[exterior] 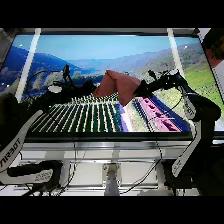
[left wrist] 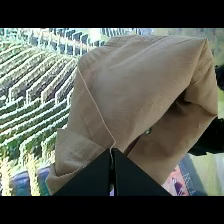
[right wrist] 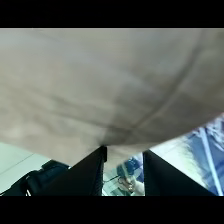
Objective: Fold the clothes and pants, and hang the long-sleeved shirts on hangers.
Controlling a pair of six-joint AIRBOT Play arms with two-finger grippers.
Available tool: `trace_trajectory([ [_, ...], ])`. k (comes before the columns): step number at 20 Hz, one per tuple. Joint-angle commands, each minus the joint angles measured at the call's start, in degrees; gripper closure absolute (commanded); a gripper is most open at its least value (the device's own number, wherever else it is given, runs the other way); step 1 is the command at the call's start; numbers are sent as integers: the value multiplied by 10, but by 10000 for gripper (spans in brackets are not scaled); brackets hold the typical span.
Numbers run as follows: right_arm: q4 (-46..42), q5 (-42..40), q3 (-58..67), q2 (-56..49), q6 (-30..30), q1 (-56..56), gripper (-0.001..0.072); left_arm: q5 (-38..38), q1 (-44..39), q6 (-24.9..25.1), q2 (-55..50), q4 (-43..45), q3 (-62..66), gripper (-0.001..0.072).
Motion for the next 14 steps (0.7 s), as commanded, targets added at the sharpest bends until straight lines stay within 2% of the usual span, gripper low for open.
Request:
trace_trajectory([
  [1,16,-13,15,0,-4,3,451,-1,0,0,0,0,1,700],
  [2,24,-23,15,-1,-4,3,495,-2,0,0,0,0,1,700],
  [3,31,-30,15,0,-4,3,627,-2,0,0,0,0,1,700],
  [4,44,-28,15,0,-4,3,697,-2,0,0,0,0,1,700],
  [7,74,-19,15,0,-9,3,698,-2,0,3,0,0,1,700],
  [8,101,-10,15,1,-18,3,698,-2,0,28,1,0,2,701],
  [9,149,7,15,6,-33,3,698,-2,1,75,6,0,6,701],
  [11,269,40,17,30,-66,3,699,1,1,144,35,0,36,702],
  [12,307,44,26,49,-67,3,699,17,1,175,58,0,60,702],
  [14,321,40,62,90,-74,3,700,104,1,195,108,1,105,702],
])
